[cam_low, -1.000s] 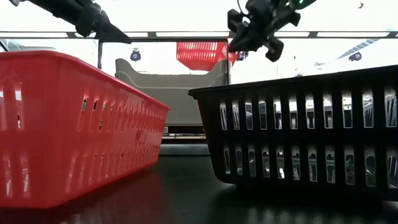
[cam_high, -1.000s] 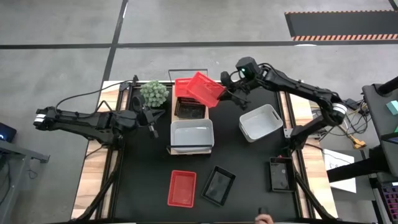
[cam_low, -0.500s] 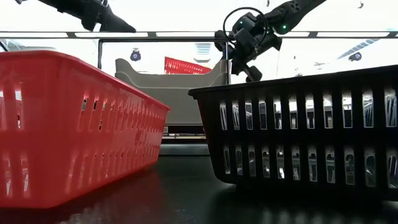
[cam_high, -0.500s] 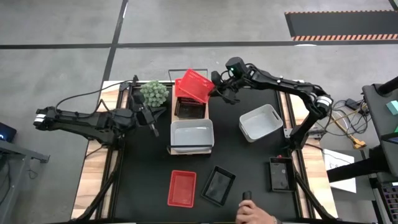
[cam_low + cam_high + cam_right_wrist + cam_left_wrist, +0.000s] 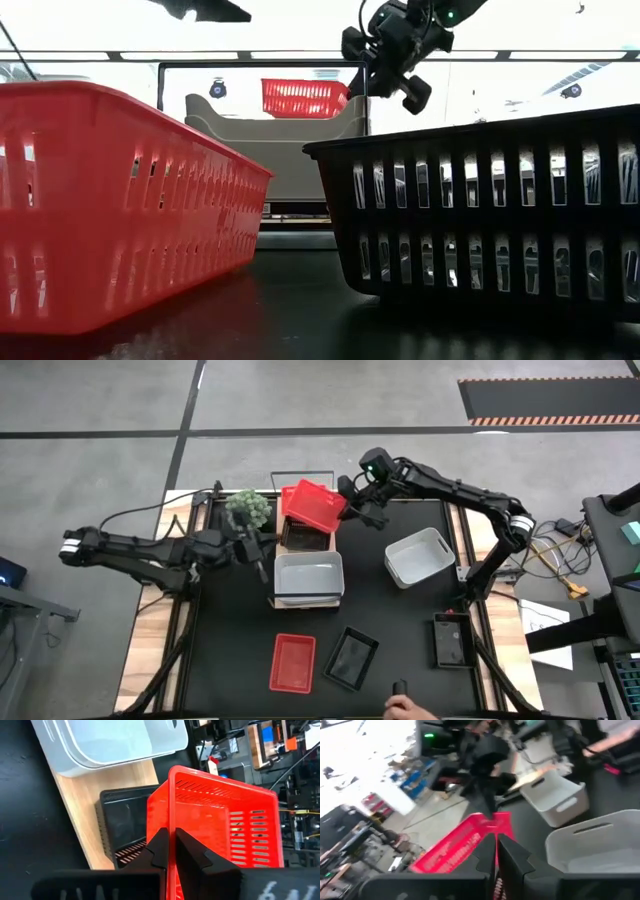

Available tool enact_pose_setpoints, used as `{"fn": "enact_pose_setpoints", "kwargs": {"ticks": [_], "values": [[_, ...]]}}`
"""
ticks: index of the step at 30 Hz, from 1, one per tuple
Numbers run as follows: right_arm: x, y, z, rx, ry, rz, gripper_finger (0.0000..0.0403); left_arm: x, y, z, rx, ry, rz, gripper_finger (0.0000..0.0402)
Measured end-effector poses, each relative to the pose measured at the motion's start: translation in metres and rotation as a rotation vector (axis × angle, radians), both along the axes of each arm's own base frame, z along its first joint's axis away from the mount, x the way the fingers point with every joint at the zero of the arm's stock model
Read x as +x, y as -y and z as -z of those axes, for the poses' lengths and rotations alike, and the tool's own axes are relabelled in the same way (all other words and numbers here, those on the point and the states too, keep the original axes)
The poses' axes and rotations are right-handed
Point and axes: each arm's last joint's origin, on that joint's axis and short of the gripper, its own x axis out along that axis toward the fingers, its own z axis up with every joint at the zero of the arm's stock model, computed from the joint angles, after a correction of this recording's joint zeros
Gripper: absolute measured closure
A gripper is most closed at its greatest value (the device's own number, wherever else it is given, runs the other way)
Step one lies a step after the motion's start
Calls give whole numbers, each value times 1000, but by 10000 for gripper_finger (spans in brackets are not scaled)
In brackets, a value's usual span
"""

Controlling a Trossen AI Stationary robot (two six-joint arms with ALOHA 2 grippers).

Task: Stack baskets on shelf by color
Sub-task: Stack the top red bin on top of the red bin on the shelf

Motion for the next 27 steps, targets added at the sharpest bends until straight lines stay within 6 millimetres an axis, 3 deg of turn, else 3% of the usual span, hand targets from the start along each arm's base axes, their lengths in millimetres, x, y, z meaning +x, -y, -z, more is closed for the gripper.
{"fn": "enact_pose_setpoints", "kwargs": {"ticks": [4,8,13,19,27], "values": [[-2,-1,-6,16,-27,1,390,19,2,-14,-29,-76,112,360],[-5,-5,-3,48,-80,-4,390,39,-2,-23,-42,-166,104,296],[-4,-14,0,73,-123,-28,390,68,-16,-22,-68,-289,113,233],[-1,-20,1,75,-125,-44,390,91,-47,-13,-102,-372,94,222],[0,-22,0,81,-125,-43,390,94,-78,-3,-194,-412,199,227]]}}
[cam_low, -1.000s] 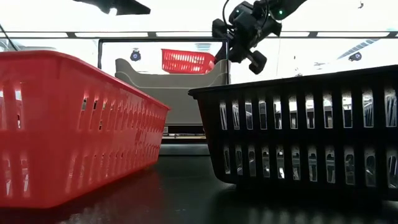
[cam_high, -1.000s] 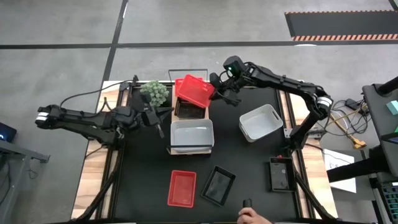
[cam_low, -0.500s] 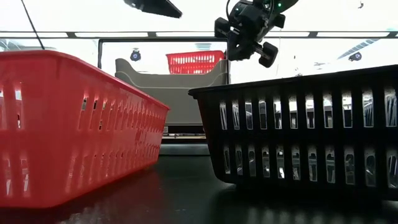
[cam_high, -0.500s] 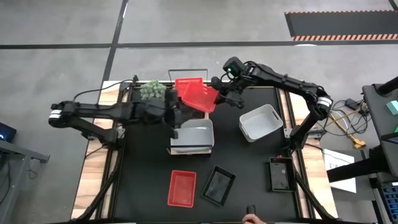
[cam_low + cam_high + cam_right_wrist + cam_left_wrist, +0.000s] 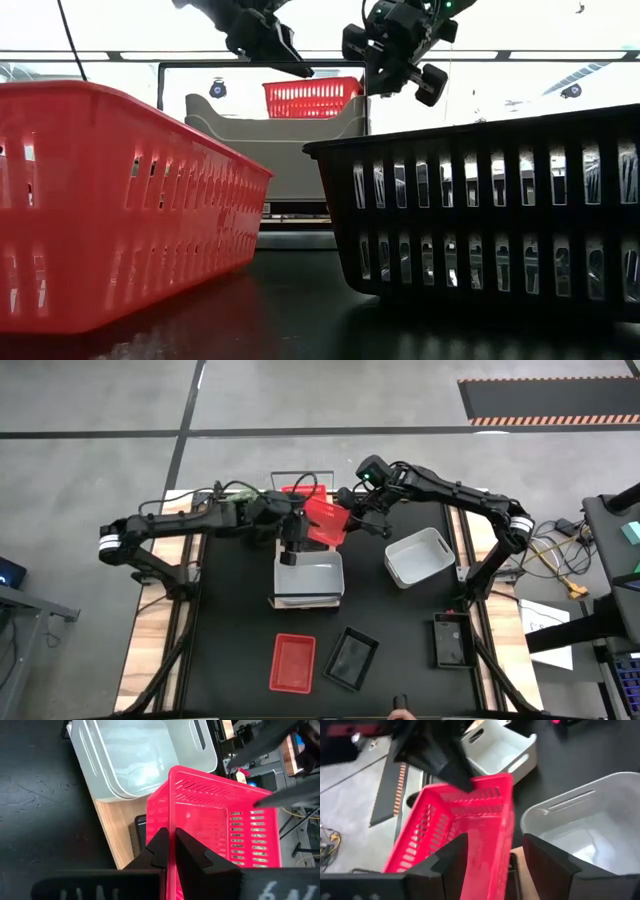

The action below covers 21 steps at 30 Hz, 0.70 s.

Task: Stack baskets on shelf by color
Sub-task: Stack the top red bin on top of the red bin on the shelf

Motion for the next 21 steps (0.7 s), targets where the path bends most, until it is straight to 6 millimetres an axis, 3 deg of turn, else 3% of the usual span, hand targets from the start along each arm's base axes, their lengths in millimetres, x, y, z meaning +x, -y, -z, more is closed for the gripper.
{"fn": "enact_pose_setpoints", "kwargs": {"ticks": [10,21], "values": [[0,0,0,0,-2,0,390,9,-12,17,-69,-40,33,285],[2,1,-1,45,-4,68,388,12,-13,19,-67,-34,34,396]]}}
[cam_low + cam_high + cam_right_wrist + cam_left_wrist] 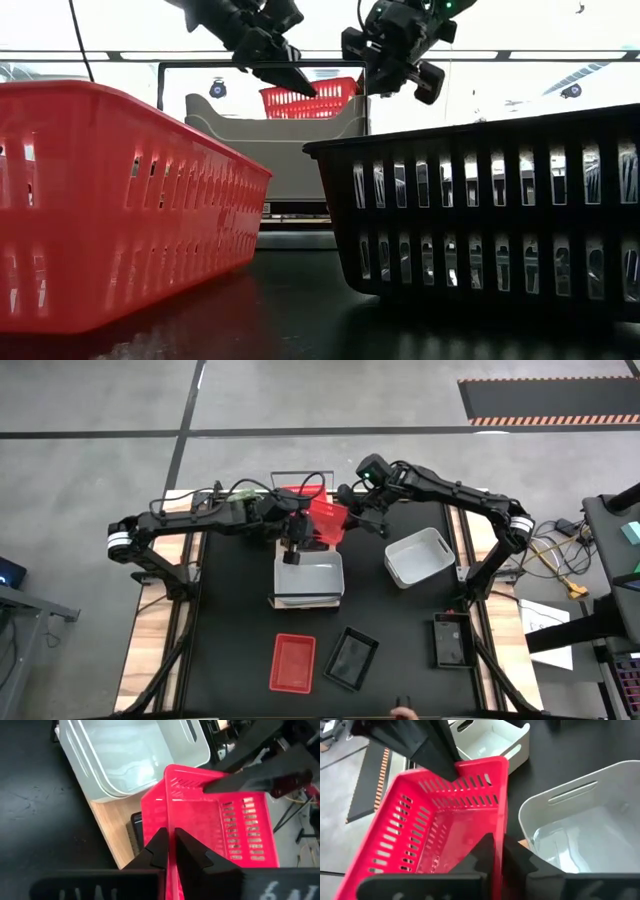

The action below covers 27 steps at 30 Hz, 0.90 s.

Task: Stack baskets on shelf by color
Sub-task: Stack the top red bin on top of the red bin on the shelf

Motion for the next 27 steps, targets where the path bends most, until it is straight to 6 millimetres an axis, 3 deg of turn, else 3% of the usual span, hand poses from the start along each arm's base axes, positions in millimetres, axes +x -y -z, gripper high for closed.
{"fn": "enact_pose_setpoints", "kwargs": {"ticks": [10,14,22,27], "values": [[1,0,-2,45,1,47,304,0,0,-2,9,14,-7,396],[-6,-3,-12,17,16,66,284,-1,-2,-2,42,1,-59,396],[-25,-11,-40,59,30,236,286,-4,-14,-1,75,-12,-139,396],[-42,-18,-60,216,36,437,298,-11,-31,4,79,-25,-199,396]]}}
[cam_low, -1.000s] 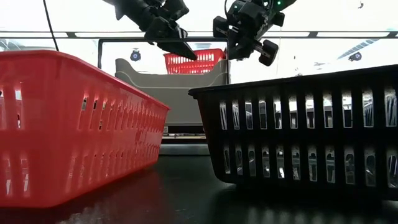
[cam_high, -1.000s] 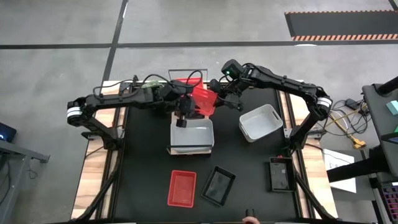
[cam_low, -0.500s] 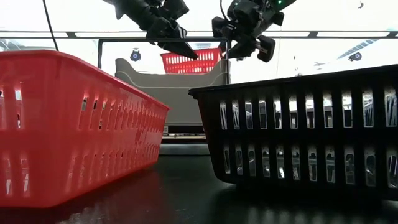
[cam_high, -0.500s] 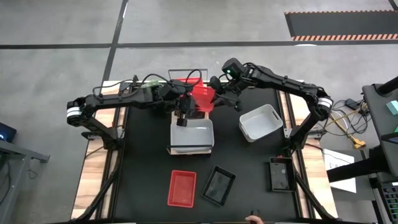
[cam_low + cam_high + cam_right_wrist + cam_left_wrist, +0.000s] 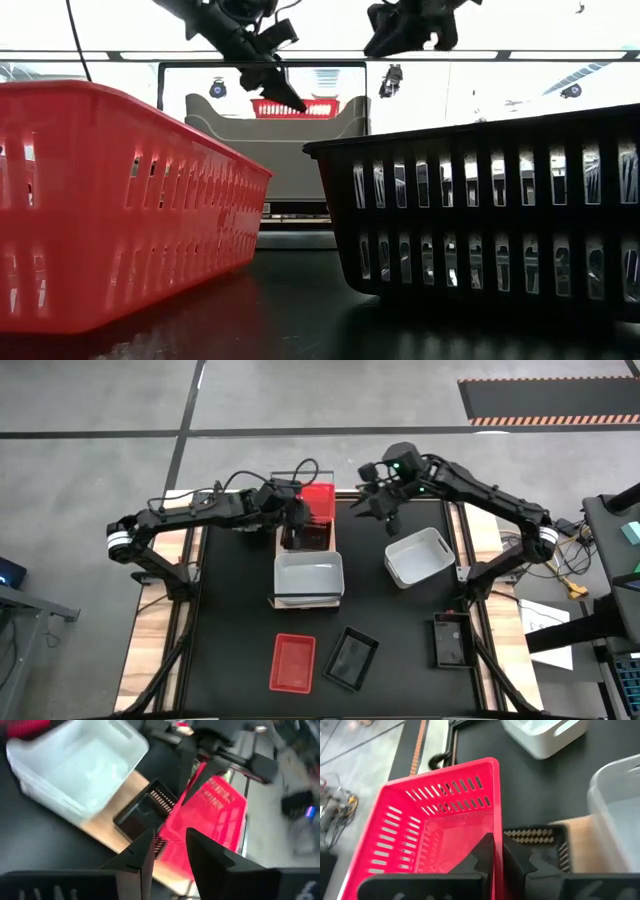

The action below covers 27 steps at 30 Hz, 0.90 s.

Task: Stack baskets on shelf by color
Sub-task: Stack the top red bin on top of the red bin on the shelf

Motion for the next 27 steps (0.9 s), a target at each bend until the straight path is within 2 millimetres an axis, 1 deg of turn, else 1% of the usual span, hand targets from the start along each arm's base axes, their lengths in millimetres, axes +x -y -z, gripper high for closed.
{"fn": "enact_pose_setpoints", "kwargs": {"ticks": [3,6,9,11,15,18,21,27], "values": [[-9,-5,-10,147,18,113,309,-4,-10,4,-1,-2,-32,396],[-19,-10,-16,225,5,165,322,-8,-17,10,-8,5,-47,396],[-27,-16,-16,263,-36,156,333,-11,-25,11,-19,23,-49,396],[-31,-20,-15,309,-59,111,338,-13,-30,10,-28,31,-52,396],[-38,-28,-8,403,-72,0,344,-16,-41,8,-56,90,-16,396],[-42,-31,1,430,-81,-23,344,-18,-50,11,-70,98,-21,396],[-43,-32,12,447,-81,-13,344,-18,-60,20,-91,69,-48,396],[-43,-31,32,475,-70,12,344,-6,-71,43,-116,30,-59,396]]}}
